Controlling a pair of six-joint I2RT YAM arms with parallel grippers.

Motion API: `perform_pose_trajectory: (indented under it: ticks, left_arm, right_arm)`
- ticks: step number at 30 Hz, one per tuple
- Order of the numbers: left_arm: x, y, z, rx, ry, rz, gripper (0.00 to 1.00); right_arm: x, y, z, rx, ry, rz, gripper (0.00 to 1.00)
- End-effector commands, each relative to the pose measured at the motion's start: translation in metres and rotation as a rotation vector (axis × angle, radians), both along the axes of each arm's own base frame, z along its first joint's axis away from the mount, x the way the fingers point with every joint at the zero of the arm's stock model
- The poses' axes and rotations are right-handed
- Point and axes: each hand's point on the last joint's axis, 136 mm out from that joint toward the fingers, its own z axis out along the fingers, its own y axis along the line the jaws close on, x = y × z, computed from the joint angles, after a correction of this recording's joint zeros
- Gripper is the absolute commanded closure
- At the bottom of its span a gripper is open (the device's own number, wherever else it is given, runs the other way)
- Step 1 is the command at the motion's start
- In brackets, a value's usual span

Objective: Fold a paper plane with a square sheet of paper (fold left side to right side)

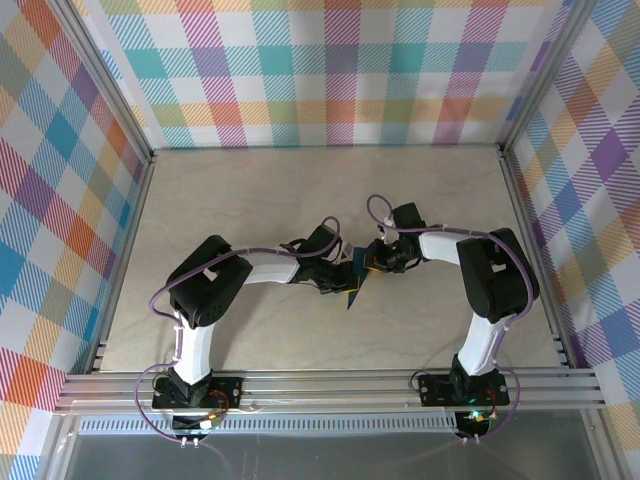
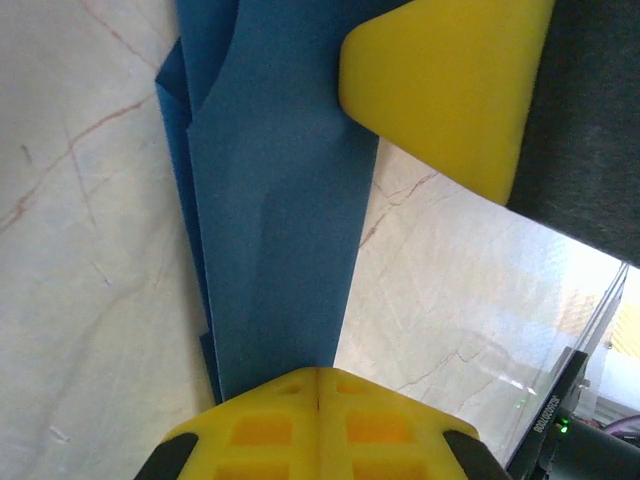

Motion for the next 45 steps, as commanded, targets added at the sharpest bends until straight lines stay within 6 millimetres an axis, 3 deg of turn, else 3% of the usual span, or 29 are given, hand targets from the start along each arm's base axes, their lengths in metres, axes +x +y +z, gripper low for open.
perform_pose_trajectory:
  ticks: [1, 5, 9, 13, 20, 27, 34, 45]
  left_arm:
    - [-0.022, 0.016, -0.033, 0.101, 0.057, -0.018, 1.0]
    - [-0.029, 0.022, -0.041, 0.144, 0.062, -0.017, 1.0]
    - [-0.034, 0.031, -0.046, 0.18, 0.061, -0.017, 1.0]
    - [-0.042, 0.04, -0.048, 0.199, 0.062, -0.019, 1.0]
    - [-0.055, 0.059, -0.05, 0.228, 0.067, 0.009, 1.0]
    - [-0.061, 0.071, -0.05, 0.245, 0.069, 0.034, 1.0]
    - [-0.061, 0.073, -0.051, 0.256, 0.072, 0.039, 1.0]
    - [-0.064, 0.08, -0.057, 0.296, 0.09, 0.044, 1.0]
  right_arm:
    - [-0.02, -0.005, -0.016, -0.059, 0.09, 0.018, 1.0]
    - [-0.004, 0.013, 0.024, 0.058, 0.005, 0.03, 1.0]
    - [0.002, 0.019, 0.058, 0.116, -0.083, 0.031, 1.0]
    - [-0.007, 0.016, 0.069, 0.129, -0.116, 0.037, 1.0]
    - [-0.035, 0.029, 0.056, 0.213, -0.094, 0.062, 1.0]
    - [-0.053, 0.049, 0.027, 0.188, -0.039, 0.095, 1.0]
    - [-0.055, 0.055, 0.012, 0.154, -0.023, 0.108, 1.0]
    - [-0.048, 0.037, -0.011, 0.015, -0.046, 0.105, 0.99]
